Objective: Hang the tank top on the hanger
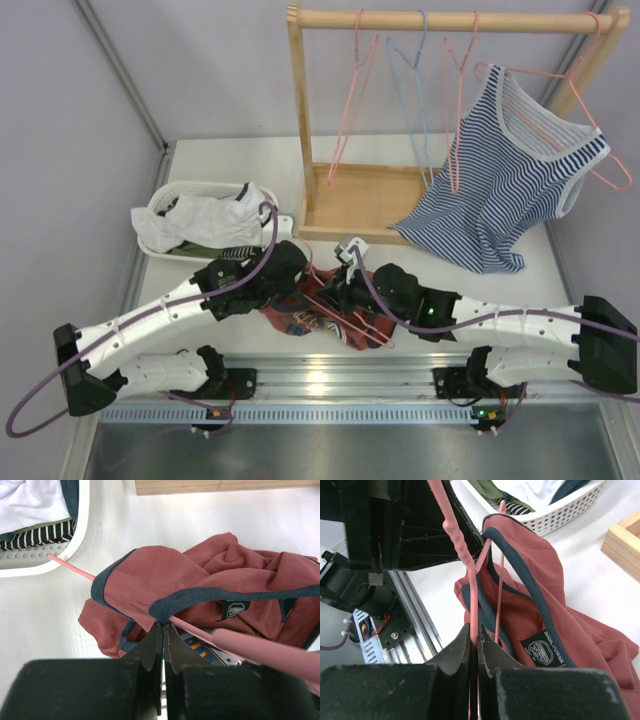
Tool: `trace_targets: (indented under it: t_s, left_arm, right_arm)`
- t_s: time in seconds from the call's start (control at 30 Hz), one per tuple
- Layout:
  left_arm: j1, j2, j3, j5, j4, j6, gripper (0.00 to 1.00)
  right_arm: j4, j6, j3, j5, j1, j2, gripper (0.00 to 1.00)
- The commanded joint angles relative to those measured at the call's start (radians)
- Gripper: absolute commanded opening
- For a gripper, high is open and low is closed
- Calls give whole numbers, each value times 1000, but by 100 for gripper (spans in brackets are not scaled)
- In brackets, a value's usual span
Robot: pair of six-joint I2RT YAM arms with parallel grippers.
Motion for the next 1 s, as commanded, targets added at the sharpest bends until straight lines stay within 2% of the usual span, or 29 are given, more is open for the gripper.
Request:
trace_targets:
  t_s: [0.0,0.1,0.13,0.27,0.37,0.6,0.77,0.97]
  left_arm:
    - [-4,-47,26,8,13,17,0]
    - [-4,-65,16,9,14,19,8]
    - [-4,-76,13,8,13,22,14]
    - [-4,-105,3,22,14,40,29]
    - [-2,-136,-7,42,25,63,38]
    - [-4,-237,-35,111,81,129,41]
    - [-4,-332,-101,230,209,194,43]
    - [-2,-404,-193,309,309,211,46]
  right_arm:
    - [145,-11,30,-52,-6,20,0]
    - [151,-6,40,-57,-6,35,0]
    - [156,-5,42,-58,-6,38,0]
    - [158,-3,37,-55,-8,35,0]
    - [158,-2,37,-55,-8,32,0]
    - [168,3,34,-60,-12,33,0]
    - [171,5,39,-66,-15,41,0]
    - [165,3,41,-66,-15,37,0]
